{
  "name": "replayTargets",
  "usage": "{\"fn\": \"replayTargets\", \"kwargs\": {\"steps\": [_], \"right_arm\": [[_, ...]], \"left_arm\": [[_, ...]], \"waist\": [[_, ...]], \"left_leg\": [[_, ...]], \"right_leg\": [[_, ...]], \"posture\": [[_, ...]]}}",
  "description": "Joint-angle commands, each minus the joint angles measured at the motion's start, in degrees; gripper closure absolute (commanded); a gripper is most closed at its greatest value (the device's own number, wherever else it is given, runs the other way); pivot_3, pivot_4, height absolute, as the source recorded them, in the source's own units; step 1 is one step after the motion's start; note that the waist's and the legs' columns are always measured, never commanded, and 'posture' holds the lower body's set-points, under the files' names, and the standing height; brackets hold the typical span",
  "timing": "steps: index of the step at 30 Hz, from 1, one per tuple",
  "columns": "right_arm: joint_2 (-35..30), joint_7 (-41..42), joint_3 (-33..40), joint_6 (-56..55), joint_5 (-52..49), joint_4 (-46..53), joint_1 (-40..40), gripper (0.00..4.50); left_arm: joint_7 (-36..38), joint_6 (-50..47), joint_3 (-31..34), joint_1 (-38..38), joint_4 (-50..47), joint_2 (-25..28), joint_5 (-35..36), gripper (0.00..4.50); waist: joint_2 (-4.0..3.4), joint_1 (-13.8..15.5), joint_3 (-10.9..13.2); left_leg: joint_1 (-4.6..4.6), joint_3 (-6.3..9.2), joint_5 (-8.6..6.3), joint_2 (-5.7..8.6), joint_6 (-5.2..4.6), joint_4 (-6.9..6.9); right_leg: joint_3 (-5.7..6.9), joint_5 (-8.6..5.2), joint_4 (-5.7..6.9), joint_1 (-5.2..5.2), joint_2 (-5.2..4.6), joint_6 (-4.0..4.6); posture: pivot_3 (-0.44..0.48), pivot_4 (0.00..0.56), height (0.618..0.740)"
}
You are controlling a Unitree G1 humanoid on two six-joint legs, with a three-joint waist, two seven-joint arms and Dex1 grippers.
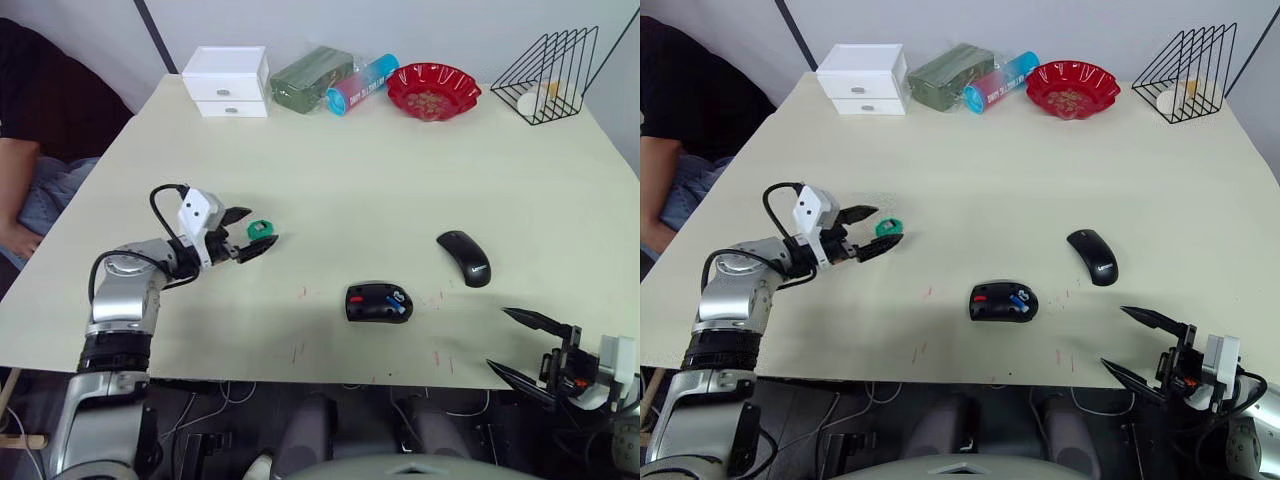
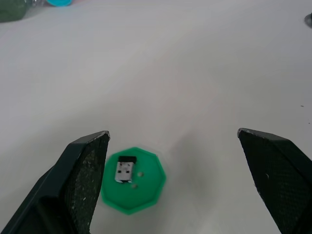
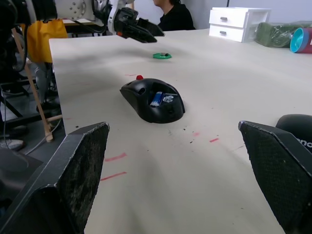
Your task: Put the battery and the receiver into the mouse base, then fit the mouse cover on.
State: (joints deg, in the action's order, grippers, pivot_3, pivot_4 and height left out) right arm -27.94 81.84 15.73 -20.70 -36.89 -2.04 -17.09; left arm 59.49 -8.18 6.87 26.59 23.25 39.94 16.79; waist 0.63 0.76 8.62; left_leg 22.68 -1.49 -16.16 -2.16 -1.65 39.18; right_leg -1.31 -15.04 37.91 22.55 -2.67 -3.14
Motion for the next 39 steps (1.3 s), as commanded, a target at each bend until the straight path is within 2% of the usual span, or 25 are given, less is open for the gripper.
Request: {"fn": "replayTargets", "kwargs": {"steps": [1, 10, 15, 33, 35, 39], "right_arm": [[0.12, -0.57, 0.5, -0.91, -0.41, 2.37, -0.55, 0.0], [0.7, -1.95, -0.14, -0.97, 0.09, 3.62, -0.89, 0.0], [2.0, -3.11, -1.37, -1.51, 0.87, 4.89, -1.54, 0.0], [3.83, -5.06, -3.9, -3.54, 1.88, 5.89, -3.55, 0.0], [3.94, -5.2, -4.1, -3.63, 2.02, 5.57, -3.0, 0.0], [4.02, -5.37, -4.21, -3.93, 2.3, 5.15, -2.28, 0.0]], "left_arm": [[4.86, 4.71, 0.54, 4.15, 7.08, 1.81, -0.29, 0.03], [11.73, 8.66, 0.59, 9.4, 18.45, 3.26, -0.79, 0.03], [12.7, 11.31, 1.22, 9.97, 21.61, 3.83, -1.09, 2.22], [16.34, 10.69, 0.94, 14.7, 28.92, 5.52, -1.29, 2.22], [16.44, 10.71, 0.6, 15.4, 29.8, 5.51, -1.74, 2.65], [16.75, 11.9, 0.32, 15.99, 30.98, 5.36, -2.75, 2.65]], "waist": [[0.01, -0.03, 0.0], [0.01, -0.11, 0.01], [0.02, -0.07, 0.01], [0.07, -0.01, 0.03], [0.08, -0.02, 0.04], [0.08, -0.18, 0.04]], "left_leg": [[0.0, 0.0, 0.0, 0.0, 0.0, 0.0], [0.01, -0.02, 0.0, 0.0, 0.0, 0.0], [0.01, 0.0, 0.0, -0.01, 0.0, 0.0], [0.03, -0.01, 0.0, -0.01, 0.0, 0.01], [0.04, 0.0, 0.0, -0.01, 0.0, 0.01], [0.04, -0.02, 0.0, -0.01, 0.0, 0.01]], "right_leg": [[0.01, 0.0, 0.01, 0.0, 0.01, 0.0], [0.0, 0.0, 0.02, 0.02, 0.02, 0.0], [0.01, 0.0, 0.03, 0.02, 0.02, 0.0], [0.01, 0.0, 0.05, 0.06, 0.01, -0.01], [0.03, 0.0, 0.05, 0.06, 0.01, -0.01], [0.01, 0.0, 0.05, 0.07, 0.01, -0.01]], "posture": [[0.0, 0.15, 0.74], [0.0, 0.15, 0.74], [0.0, 0.15, 0.74], [0.0, 0.15, 0.74], [0.0, 0.15, 0.74], [0.0, 0.15, 0.74]]}}
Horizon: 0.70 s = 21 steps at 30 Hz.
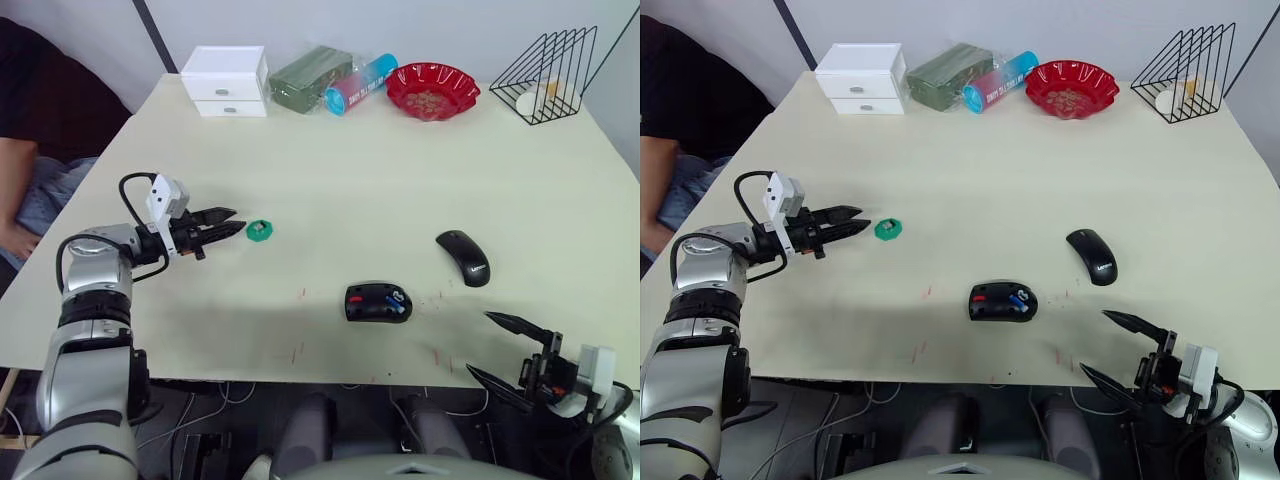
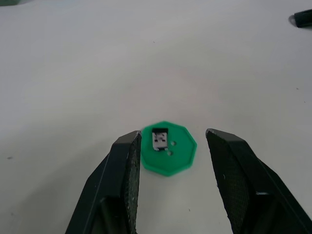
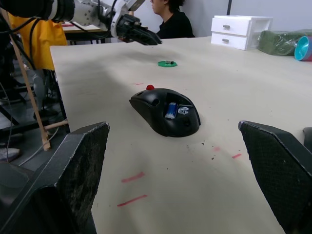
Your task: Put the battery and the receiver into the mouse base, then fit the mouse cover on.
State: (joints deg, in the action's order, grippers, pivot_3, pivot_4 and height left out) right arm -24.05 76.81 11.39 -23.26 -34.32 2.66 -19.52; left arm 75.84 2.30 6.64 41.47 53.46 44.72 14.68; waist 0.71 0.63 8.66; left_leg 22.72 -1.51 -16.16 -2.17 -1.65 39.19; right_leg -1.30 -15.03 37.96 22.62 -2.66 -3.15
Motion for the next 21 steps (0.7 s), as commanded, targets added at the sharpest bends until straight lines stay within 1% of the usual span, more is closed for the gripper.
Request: {"fn": "replayTargets", "kwargs": {"steps": [1, 15, 21], "right_arm": [[0.11, -0.34, 0.12, -1.44, -0.26, 0.36, 0.24, 0.0], [-0.62, -0.55, 0.56, -1.98, -0.53, 0.46, 0.44, 0.0], [-0.53, -0.86, 0.54, -2.37, -0.31, 0.51, 0.43, 0.0]], "left_arm": [[0.49, 1.54, 0.55, 1.17, 0.92, 0.51, -0.76, 2.65], [-0.92, 5.2, 0.06, 1.59, 3.64, -1.25, -3.79, 2.65], [-2.86, 6.26, -1.08, 2.98, 6.08, -1.58, -6.71, 2.65]], "waist": [[0.0, -0.05, 0.0], [0.01, 0.05, 0.01], [0.02, 0.04, 0.01]], "left_leg": [[0.0, 0.0, 0.0, 0.0, 0.0, 0.0], [0.01, -0.01, 0.0, 0.0, 0.0, 0.01], [0.02, -0.01, 0.0, 0.0, 0.0, 0.01]], "right_leg": [[0.0, 0.0, 0.01, 0.02, 0.0, 0.0], [0.0, 0.0, 0.02, 0.02, 0.0, 0.0], [0.0, 0.0, 0.02, 0.02, 0.0, 0.0]], "posture": [[0.0, 0.15, 0.74], [0.0, 0.15, 0.74], [0.0, 0.15, 0.74]]}}
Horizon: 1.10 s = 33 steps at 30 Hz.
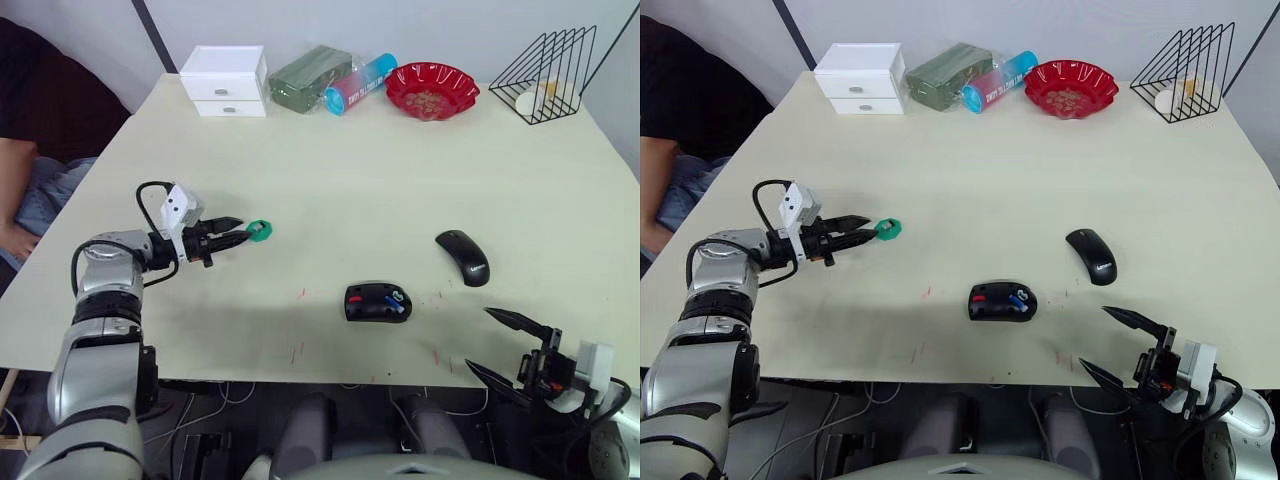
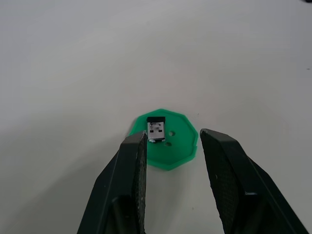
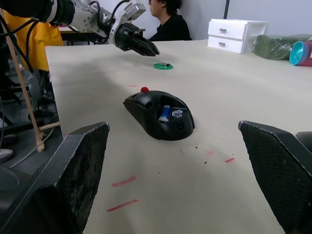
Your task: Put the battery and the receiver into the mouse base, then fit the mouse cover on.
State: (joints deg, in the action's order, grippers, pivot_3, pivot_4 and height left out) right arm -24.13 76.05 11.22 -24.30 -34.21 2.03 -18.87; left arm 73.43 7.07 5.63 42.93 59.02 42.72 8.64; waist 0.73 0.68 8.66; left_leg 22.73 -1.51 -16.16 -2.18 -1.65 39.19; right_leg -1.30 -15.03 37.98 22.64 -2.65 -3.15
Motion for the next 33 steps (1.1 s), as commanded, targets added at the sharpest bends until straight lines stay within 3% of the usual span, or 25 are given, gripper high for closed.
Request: {"fn": "replayTargets", "kwargs": {"steps": [1, 33], "right_arm": [[-0.45, -0.16, 0.68, -1.39, -0.41, 1.22, -0.33, 0.0], [-0.63, -1.15, 0.38, -2.07, 0.05, 0.94, -0.85, 0.0]], "left_arm": [[-0.42, 1.52, -0.05, 1.7, 0.88, 0.27, -0.83, 2.65], [-2.25, 4.1, -0.48, 4.32, 6.22, -1.71, -2.98, 2.65]], "waist": [[0.0, 0.0, 0.0], [0.01, -0.02, 0.0]], "left_leg": [[0.0, 0.0, 0.0, 0.0, 0.0, 0.0], [0.0, 0.0, 0.0, 0.0, 0.0, 0.0]], "right_leg": [[0.0, 0.0, 0.0, 0.0, 0.0, 0.0], [0.0, 0.0, 0.0, 0.0, 0.0, 0.0]], "posture": [[0.0, 0.15, 0.74], [0.0, 0.15, 0.74]]}}
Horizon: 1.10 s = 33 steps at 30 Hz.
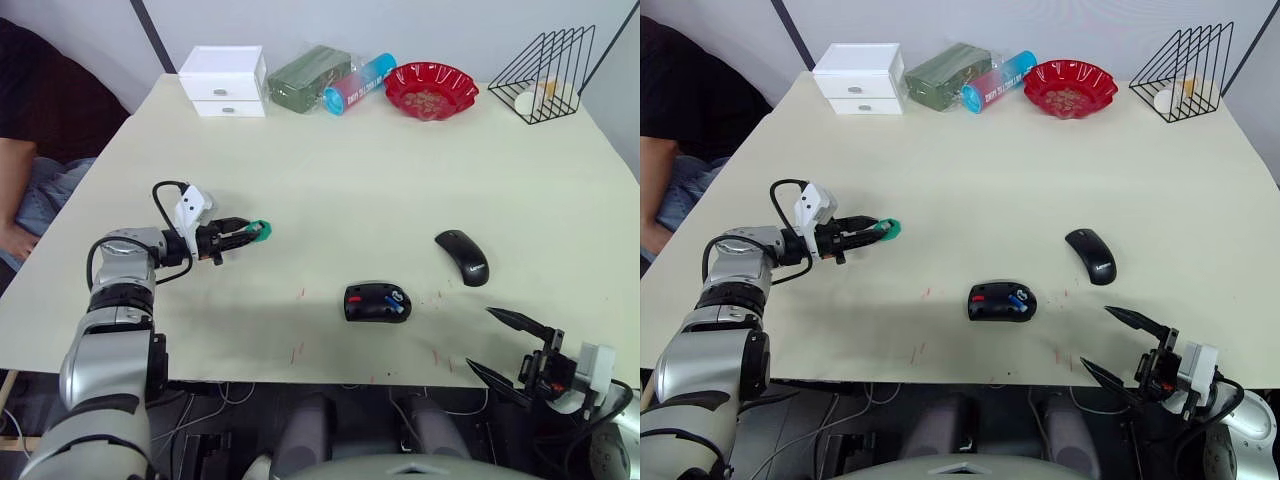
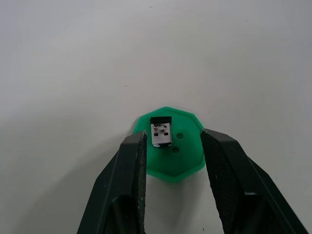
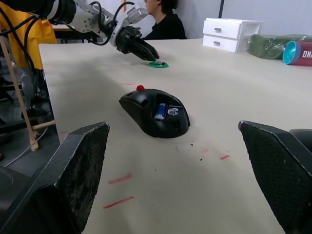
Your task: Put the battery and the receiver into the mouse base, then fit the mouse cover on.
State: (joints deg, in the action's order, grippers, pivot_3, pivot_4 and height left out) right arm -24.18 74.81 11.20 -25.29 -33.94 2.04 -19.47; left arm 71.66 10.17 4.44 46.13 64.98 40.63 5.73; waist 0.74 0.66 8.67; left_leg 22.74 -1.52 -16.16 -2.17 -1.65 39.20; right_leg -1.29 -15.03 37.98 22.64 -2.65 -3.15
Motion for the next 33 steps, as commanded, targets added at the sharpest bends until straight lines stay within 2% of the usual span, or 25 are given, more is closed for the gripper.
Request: {"fn": "replayTargets", "kwargs": {"steps": [1, 33], "right_arm": [[-0.56, 0.08, 0.36, -1.11, -0.18, 0.88, -0.21, 0.0], [-0.53, 0.14, 0.31, -1.92, 0.18, 0.62, -0.56, 0.0]], "left_arm": [[-0.64, 1.09, 0.64, 1.19, 0.44, 0.34, -0.17, 2.65], [-2.33, 0.87, -0.09, 1.81, 1.6, -1.07, -1.62, 2.65]], "waist": [[0.0, 0.0, 0.0], [0.0, 0.0, 0.0]], "left_leg": [[0.0, 0.0, 0.0, 0.0, 0.0, 0.0], [0.0, -0.01, 0.0, 0.0, 0.0, 0.0]], "right_leg": [[0.0, 0.0, 0.0, 0.0, 0.0, 0.0], [0.0, 0.0, 0.01, 0.0, 0.0, 0.0]], "posture": [[0.0, 0.15, 0.74], [0.0, 0.15, 0.74]]}}
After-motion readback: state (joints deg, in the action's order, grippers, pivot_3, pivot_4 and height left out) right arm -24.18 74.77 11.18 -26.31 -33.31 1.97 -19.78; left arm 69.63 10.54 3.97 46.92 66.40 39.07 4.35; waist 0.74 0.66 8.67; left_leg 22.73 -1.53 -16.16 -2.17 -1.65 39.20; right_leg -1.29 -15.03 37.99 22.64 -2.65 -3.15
